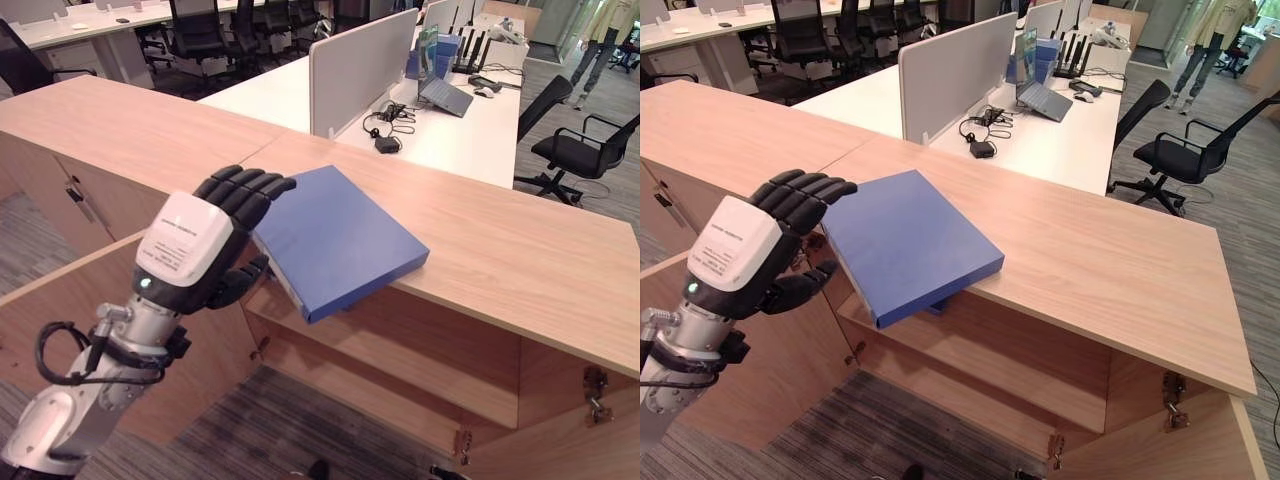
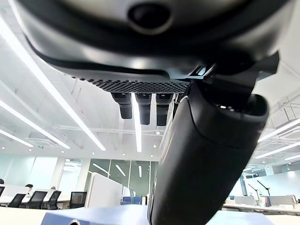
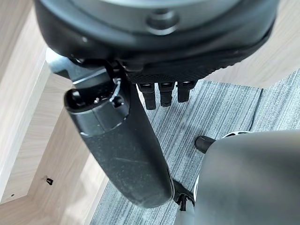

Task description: Put the empty folder in the office cabinet

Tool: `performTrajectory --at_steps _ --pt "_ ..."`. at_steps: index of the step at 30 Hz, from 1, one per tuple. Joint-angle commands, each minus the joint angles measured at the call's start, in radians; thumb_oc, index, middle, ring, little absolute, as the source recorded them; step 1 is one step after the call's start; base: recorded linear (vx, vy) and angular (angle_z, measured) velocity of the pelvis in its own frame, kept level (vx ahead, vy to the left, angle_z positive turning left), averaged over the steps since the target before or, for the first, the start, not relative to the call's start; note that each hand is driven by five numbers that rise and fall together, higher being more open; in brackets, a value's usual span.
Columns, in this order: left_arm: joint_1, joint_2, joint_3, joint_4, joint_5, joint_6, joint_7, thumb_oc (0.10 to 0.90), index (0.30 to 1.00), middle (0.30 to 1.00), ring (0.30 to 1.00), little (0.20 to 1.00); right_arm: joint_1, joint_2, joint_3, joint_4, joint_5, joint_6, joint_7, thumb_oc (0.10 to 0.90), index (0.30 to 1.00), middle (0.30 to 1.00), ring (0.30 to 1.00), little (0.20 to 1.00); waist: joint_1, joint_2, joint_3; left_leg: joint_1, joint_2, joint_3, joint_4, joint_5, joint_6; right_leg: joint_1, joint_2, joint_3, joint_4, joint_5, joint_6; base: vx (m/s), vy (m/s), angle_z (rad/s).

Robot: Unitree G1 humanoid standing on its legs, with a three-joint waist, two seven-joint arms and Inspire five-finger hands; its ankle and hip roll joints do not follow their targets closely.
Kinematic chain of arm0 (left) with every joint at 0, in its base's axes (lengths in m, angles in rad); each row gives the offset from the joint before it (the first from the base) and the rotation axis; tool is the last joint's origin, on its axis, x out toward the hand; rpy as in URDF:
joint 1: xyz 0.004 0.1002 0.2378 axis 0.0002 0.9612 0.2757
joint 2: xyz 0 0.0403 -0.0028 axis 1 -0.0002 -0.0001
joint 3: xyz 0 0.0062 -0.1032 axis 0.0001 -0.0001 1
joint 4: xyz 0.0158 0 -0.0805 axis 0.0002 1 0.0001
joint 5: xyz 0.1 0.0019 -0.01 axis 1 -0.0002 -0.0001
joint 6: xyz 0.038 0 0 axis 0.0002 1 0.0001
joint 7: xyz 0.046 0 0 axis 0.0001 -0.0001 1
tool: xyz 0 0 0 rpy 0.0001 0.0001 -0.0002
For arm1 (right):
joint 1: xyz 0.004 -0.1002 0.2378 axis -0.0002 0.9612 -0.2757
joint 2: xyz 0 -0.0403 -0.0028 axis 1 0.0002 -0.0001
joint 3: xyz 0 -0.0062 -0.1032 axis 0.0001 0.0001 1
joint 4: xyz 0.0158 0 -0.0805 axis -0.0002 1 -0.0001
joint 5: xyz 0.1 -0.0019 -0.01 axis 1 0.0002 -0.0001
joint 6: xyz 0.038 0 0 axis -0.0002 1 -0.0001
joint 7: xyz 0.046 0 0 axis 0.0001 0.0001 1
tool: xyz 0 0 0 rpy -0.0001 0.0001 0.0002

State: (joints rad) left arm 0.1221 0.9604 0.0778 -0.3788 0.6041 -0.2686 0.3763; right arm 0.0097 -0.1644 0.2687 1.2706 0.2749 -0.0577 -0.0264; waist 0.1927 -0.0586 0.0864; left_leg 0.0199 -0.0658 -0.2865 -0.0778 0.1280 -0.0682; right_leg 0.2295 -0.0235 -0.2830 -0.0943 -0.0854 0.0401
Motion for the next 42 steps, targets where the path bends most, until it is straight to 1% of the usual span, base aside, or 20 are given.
performTrajectory --at_steps 1,5,10,17,19,23,30,35,42 --pt "-0.106 -0.038 0.113 -0.010 0.005 0.009 0.106 0.800 0.900 0.900 0.900 0.900 -0.037 -0.014 0.032 -0.012 -0.020 -0.015 -0.001 0.800 0.900 0.900 0.900 0.900 -0.017 -0.010 -0.032 0.008 0.003 -0.026 -0.009 -0.104 0.000 -0.042 -0.002 -0.040 0.007 -0.001 0.033 0.00 0.000 0.00" --pt "-0.126 -0.048 0.118 -0.004 0.024 0.021 0.137 0.800 0.900 0.900 0.900 0.900 -0.028 -0.009 0.030 0.007 -0.030 -0.012 -0.002 0.800 0.900 0.900 0.900 0.900 -0.026 -0.006 -0.039 0.015 0.001 -0.020 -0.009 -0.109 0.002 -0.037 -0.005 -0.032 0.007 0.000 0.034 0.00 0.000 0.00" --pt "-0.124 -0.053 0.120 0.004 0.036 0.028 0.148 0.800 0.900 0.900 0.900 0.900 -0.019 -0.009 0.025 0.027 -0.044 -0.009 -0.005 0.800 0.900 0.900 0.900 0.900 -0.029 -0.002 -0.043 0.021 0.000 -0.018 -0.009 -0.113 0.004 -0.033 -0.007 -0.028 0.007 -0.001 0.035 0.01 0.012 -0.03" --pt "-0.036 -0.095 0.107 0.004 0.015 0.005 0.113 0.800 0.900 0.900 0.900 0.900 -0.021 -0.012 0.012 0.027 -0.042 -0.010 -0.008 0.800 0.900 0.900 0.900 0.900 -0.028 0.002 -0.040 0.030 -0.003 -0.017 -0.009 -0.119 0.010 -0.030 -0.008 -0.021 0.007 0.002 0.035 0.00 0.006 -0.01" --pt "0.015 -0.100 0.102 0.013 0.004 -0.004 0.094 0.800 0.900 0.900 0.900 0.900 -0.024 -0.014 0.004 0.028 -0.040 -0.009 -0.010 0.800 0.900 0.900 0.900 0.900 -0.019 0.001 -0.035 0.032 -0.004 -0.021 -0.009 -0.117 0.011 -0.027 -0.007 -0.023 0.007 0.001 0.034 0.00 0.000 0.00" --pt "0.047 -0.096 0.079 0.029 -0.009 -0.013 0.070 0.800 0.900 0.900 0.900 0.900 -0.027 -0.019 -0.002 0.029 -0.039 -0.009 -0.015 0.800 0.900 0.900 0.900 0.900 -0.014 -0.001 -0.031 0.029 -0.006 -0.029 -0.009 -0.115 0.011 -0.030 -0.004 -0.027 0.007 0.000 0.032 0.00 0.001 0.05" --pt "0.015 -0.084 0.006 0.054 -0.009 -0.020 0.037 0.800 0.900 0.900 0.900 0.900 -0.036 -0.021 -0.010 0.029 -0.031 -0.010 -0.022 0.800 0.900 0.900 0.900 0.900 -0.025 0.001 -0.035 0.031 -0.003 -0.025 -0.009 -0.115 0.011 -0.030 -0.002 -0.025 0.007 0.000 0.032 0.00 -0.002 0.03" --pt "0.000 -0.072 -0.015 0.058 -0.004 -0.022 0.026 0.800 0.900 0.900 0.900 0.900 -0.036 -0.021 -0.007 0.026 -0.034 -0.009 -0.024 0.800 0.900 0.900 0.900 0.900 -0.032 0.004 -0.039 0.034 -0.001 -0.017 -0.009 -0.119 0.013 -0.030 -0.003 -0.020 0.007 0.001 0.033 0.00 0.005 -0.02" --pt "-0.071 -0.069 -0.100 0.083 0.007 -0.023 0.013 0.800 0.900 0.900 0.900 0.900 -0.031 -0.021 -0.001 0.026 -0.035 -0.007 -0.024 0.800 0.900 0.900 0.900 0.900 -0.053 0.007 -0.046 0.039 0.005 -0.006 -0.009 -0.125 0.014 -0.030 -0.003 -0.008 0.007 -0.002 0.034 0.01 0.002 -0.05"
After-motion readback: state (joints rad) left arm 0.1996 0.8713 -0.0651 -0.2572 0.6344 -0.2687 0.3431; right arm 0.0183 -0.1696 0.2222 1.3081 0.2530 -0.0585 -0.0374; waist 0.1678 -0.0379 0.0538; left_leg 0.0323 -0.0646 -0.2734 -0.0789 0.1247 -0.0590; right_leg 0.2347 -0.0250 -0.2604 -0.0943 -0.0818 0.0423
